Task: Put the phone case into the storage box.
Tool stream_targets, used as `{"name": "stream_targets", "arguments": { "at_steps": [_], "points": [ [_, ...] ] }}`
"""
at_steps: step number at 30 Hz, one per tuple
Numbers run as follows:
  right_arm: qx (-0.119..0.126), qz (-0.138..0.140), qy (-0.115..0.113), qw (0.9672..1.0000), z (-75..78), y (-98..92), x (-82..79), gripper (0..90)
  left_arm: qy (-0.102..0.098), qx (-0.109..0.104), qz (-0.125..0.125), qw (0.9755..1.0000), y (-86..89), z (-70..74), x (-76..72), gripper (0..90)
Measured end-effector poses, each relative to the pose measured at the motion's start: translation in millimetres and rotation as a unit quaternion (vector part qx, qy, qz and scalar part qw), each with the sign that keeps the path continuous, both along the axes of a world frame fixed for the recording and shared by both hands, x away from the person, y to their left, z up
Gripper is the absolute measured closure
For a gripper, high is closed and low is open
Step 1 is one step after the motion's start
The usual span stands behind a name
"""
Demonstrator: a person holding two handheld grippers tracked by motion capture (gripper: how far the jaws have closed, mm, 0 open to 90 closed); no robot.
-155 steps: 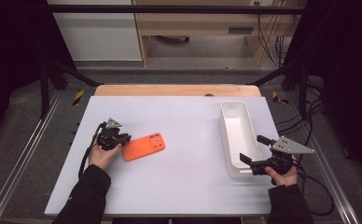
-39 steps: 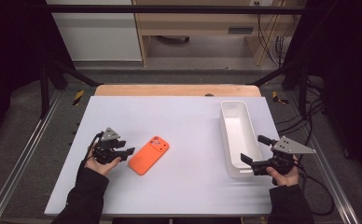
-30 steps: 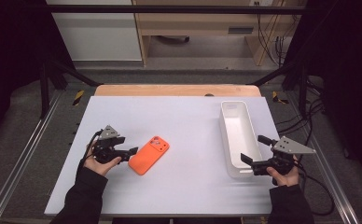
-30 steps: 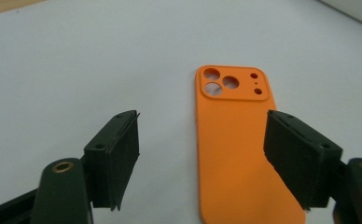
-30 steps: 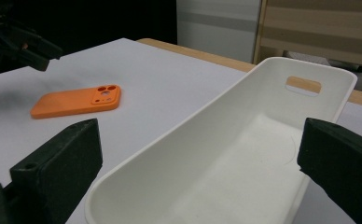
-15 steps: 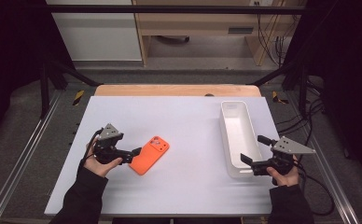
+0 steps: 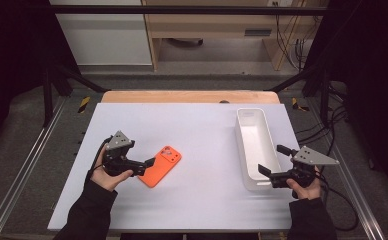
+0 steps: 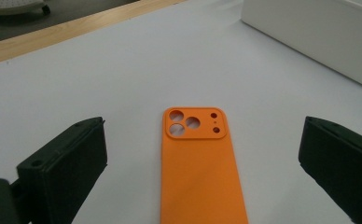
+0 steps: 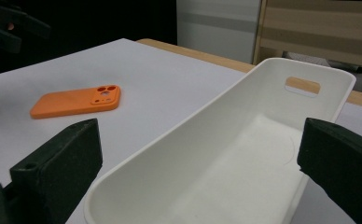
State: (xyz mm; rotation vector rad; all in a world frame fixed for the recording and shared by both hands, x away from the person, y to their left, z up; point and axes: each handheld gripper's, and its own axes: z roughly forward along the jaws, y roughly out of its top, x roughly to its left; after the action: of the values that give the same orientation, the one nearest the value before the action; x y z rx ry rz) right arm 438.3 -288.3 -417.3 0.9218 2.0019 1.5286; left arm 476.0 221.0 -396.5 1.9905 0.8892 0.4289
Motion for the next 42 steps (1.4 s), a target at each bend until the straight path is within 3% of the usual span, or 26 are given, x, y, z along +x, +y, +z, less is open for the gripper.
{"name": "stream_targets", "arguments": {
  "at_steps": [6, 14, 23, 34, 42],
  "points": [
    [0.0, 0.0, 0.001, 1.0, 0.1, 0.0, 0.1, 0.4, -0.004, 0.003, -0.014, 0.9999, -9.0, 3.3, -2.0, 0.7],
    [0.0, -0.002, 0.001, 1.0, 0.3, -0.4, -0.3, 0.4, 0.007, 0.022, -0.026, 0.9994, -23.0, -0.7, 1.9, 0.5],
    [-0.001, -0.002, 0.0, 1.0, 0.3, -0.6, 0.0, 0.4, 0.017, 0.039, -0.023, 0.9988, -33.6, -5.6, 11.0, 0.5],
    [0.002, -0.002, 0.001, 1.0, 0.7, -0.9, -0.3, 0.4, 0.033, 0.049, -0.02, 0.9981, -36.5, -16.1, 28.3, 0.5],
    [0.002, -0.002, 0.001, 1.0, 0.6, -0.9, -0.4, 0.4, 0.046, 0.054, -0.02, 0.9973, -35.7, -28.1, 31.6, 0.5]
  ]
}}
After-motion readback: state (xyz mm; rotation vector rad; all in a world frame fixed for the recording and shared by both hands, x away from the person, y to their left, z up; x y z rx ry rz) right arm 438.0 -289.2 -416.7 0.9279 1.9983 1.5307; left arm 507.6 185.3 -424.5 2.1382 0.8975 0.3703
